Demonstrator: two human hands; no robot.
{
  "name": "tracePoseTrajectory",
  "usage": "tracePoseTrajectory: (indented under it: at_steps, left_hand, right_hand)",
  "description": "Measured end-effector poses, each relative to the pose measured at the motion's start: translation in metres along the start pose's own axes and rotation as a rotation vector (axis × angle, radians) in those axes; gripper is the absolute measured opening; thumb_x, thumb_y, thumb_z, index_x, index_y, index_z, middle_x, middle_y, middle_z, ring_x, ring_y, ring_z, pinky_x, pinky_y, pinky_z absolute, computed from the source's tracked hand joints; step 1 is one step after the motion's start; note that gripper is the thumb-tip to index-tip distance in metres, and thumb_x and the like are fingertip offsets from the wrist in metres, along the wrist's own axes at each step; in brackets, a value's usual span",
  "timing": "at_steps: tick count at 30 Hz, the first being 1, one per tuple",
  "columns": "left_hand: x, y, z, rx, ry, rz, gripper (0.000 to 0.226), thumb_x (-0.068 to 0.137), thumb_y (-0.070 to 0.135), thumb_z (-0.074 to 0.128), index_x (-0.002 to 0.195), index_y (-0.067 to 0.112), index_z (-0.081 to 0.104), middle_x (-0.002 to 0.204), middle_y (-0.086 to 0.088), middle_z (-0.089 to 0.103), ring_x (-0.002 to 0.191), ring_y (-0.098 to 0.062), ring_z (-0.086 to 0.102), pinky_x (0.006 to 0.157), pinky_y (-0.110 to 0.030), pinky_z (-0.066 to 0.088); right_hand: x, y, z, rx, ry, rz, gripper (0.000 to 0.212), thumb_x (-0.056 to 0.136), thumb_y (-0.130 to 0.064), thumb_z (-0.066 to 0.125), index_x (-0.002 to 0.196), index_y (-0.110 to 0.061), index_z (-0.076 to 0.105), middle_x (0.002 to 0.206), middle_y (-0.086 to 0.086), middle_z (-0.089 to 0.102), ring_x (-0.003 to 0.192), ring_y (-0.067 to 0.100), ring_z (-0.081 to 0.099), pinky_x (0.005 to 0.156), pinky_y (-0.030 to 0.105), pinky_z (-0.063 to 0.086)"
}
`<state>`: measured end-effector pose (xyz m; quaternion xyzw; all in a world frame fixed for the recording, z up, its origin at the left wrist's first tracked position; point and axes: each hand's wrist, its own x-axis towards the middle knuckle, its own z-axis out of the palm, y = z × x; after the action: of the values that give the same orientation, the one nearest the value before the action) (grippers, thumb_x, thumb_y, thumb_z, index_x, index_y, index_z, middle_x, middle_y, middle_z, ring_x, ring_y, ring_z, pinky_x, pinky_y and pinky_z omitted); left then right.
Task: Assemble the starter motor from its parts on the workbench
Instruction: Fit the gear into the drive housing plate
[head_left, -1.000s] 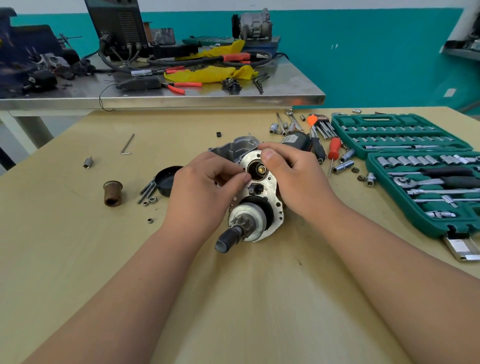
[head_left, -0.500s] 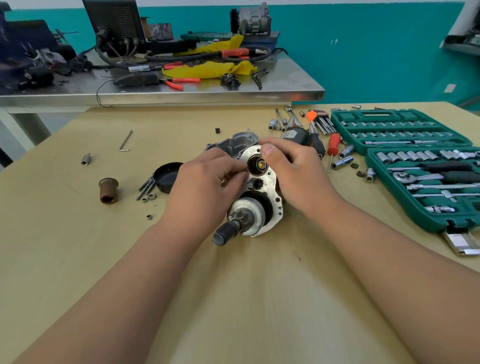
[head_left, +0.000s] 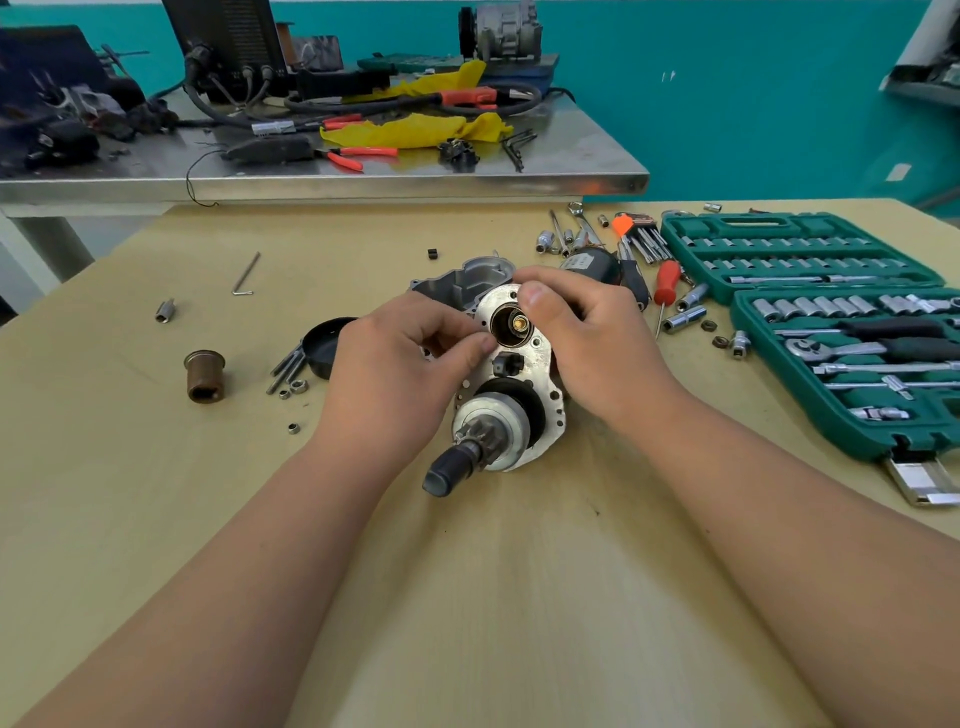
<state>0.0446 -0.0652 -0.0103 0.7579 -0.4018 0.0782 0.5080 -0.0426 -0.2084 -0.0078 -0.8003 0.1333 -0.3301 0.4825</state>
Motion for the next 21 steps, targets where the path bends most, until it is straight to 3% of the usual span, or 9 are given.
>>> tracePoseTrajectory:
  at_steps: [3,9,13,17,21]
  left_hand:
    - [0.0005,0.0003,-0.0001,0.114,-0.002,0.125,0.006,0.082,0.012,0.076,0.082,0.018,0.076,0.077,0.017,0.059,0.074,0.004,0.056,0.068,-0.005,0.038]
    - [-0.0003,-0.0046,0.0025,0.142,0.047,0.335,0.014,0.08,0.0,0.073,0.091,0.007,0.078,0.084,0.007,0.058,0.076,-0.001,0.051,0.07,-0.004,0.039]
    - [-0.0016,-0.0062,0.0013,0.062,0.021,0.252,0.015,0.08,0.006,0.077,0.093,0.012,0.078,0.082,0.011,0.06,0.075,0.01,0.055,0.072,-0.004,0.039]
    - [-0.0016,-0.0039,-0.0006,-0.058,-0.014,0.113,0.014,0.083,0.012,0.076,0.091,0.024,0.076,0.084,0.014,0.066,0.078,0.001,0.06,0.073,-0.008,0.042]
    - [-0.002,-0.003,-0.0003,-0.094,0.04,0.002,0.013,0.079,0.018,0.08,0.078,0.028,0.071,0.079,0.012,0.066,0.074,0.002,0.058,0.067,-0.008,0.04]
  right_hand:
    - [0.0005,0.0013,-0.0005,-0.002,0.006,0.002,0.018,0.094,-0.031,0.055,0.107,-0.033,0.067,0.09,-0.031,0.061,0.089,-0.024,0.052,0.07,-0.003,0.036]
    - [-0.0007,-0.0023,0.0005,-0.02,0.005,-0.007,0.023,0.094,-0.029,0.055,0.085,-0.05,0.06,0.074,-0.035,0.062,0.08,-0.022,0.054,0.068,-0.002,0.038]
    - [-0.0005,-0.0005,0.0005,-0.017,0.012,-0.01,0.021,0.094,-0.029,0.055,0.089,-0.048,0.063,0.078,-0.031,0.062,0.08,-0.022,0.053,0.068,-0.002,0.038]
    - [0.0007,0.0021,0.0007,-0.021,0.012,0.003,0.028,0.094,-0.031,0.055,0.119,-0.025,0.066,0.095,-0.031,0.057,0.089,-0.029,0.048,0.072,-0.005,0.034]
    - [0.0005,0.0018,-0.0003,-0.018,0.016,-0.009,0.027,0.094,-0.03,0.055,0.118,-0.023,0.067,0.094,-0.031,0.058,0.09,-0.028,0.049,0.073,-0.004,0.035]
